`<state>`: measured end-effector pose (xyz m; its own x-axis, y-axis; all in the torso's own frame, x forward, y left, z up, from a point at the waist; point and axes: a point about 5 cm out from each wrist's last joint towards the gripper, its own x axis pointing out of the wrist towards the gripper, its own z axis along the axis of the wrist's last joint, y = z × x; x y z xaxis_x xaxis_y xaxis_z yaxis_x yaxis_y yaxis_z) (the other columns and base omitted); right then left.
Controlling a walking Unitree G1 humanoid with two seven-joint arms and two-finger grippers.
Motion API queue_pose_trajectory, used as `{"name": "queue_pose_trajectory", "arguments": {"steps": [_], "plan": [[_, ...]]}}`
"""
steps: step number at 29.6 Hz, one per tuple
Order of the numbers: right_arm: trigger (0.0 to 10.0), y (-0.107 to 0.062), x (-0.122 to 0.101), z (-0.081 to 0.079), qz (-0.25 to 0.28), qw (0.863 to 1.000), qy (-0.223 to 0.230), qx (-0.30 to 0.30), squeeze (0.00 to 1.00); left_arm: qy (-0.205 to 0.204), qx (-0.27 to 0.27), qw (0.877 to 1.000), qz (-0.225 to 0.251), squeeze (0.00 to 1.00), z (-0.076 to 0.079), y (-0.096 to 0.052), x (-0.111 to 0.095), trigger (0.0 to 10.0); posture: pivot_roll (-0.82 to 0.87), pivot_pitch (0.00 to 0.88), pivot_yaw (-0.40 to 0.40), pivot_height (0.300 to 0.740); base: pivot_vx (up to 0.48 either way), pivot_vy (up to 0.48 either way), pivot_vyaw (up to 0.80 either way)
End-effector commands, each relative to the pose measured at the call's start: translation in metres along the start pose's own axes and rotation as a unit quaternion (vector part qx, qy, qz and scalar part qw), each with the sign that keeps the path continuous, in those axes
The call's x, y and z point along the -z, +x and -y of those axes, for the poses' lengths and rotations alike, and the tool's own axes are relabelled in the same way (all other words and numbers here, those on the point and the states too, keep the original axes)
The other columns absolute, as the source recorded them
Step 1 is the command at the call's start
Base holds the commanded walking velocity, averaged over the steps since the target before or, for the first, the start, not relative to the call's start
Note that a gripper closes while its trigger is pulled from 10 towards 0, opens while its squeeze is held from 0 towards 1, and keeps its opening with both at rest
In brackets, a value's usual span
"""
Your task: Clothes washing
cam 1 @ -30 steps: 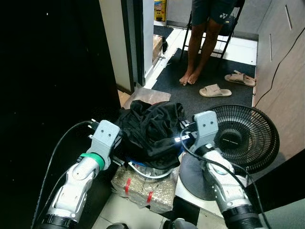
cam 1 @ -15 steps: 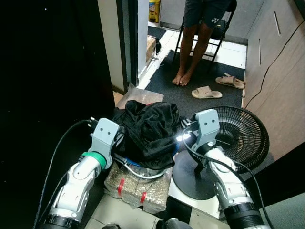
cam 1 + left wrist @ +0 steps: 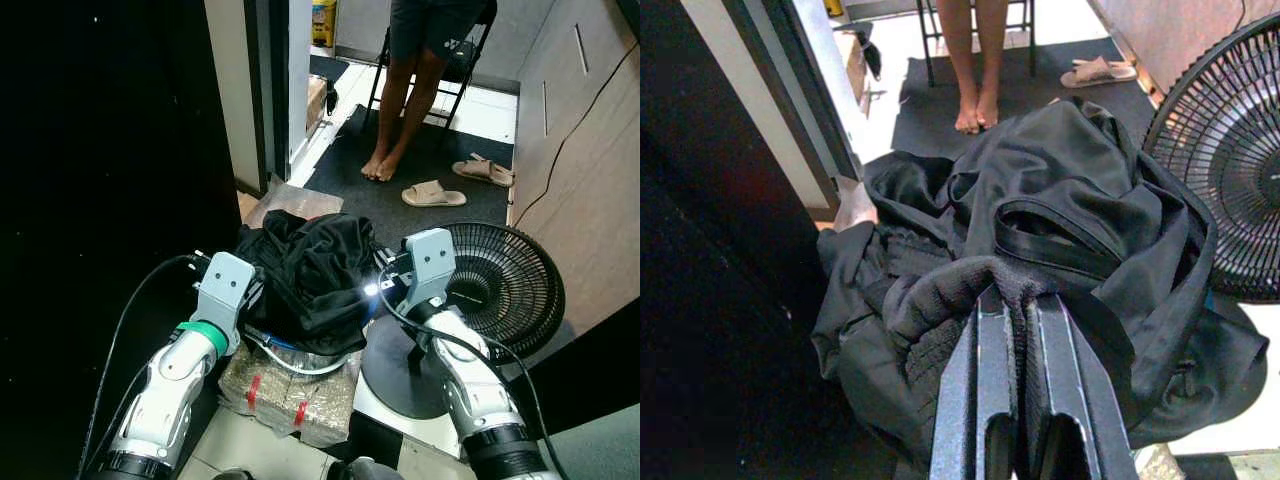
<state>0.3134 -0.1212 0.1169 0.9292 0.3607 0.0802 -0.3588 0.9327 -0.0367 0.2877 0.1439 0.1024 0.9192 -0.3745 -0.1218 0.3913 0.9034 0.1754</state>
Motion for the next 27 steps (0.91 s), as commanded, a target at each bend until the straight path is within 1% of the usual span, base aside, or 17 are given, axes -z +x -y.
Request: {"name": "queue_pose_trajectory", "arguments": {"steps": [1,27], "plan": [[10.0,-0.0009,0.0028,0.0008,-0.004,1.000,0.003,0.000,0.00,-0.001,0.003,1.000,-0.008,0.00,0.0020,-0.0009,0.0046,10.0,-0.06,0.000,-0.001,0.740,0.000,0.000,0.00],[10.0,-0.0008,0.0028,0.0007,-0.004,1.000,0.004,0.000,0.00,0.001,0.002,1.000,-0.005,0.00,0.0022,-0.0006,0.0053,10.0,-0.06,0.000,-0.001,0.740,0.000,0.000,0.00]]}}
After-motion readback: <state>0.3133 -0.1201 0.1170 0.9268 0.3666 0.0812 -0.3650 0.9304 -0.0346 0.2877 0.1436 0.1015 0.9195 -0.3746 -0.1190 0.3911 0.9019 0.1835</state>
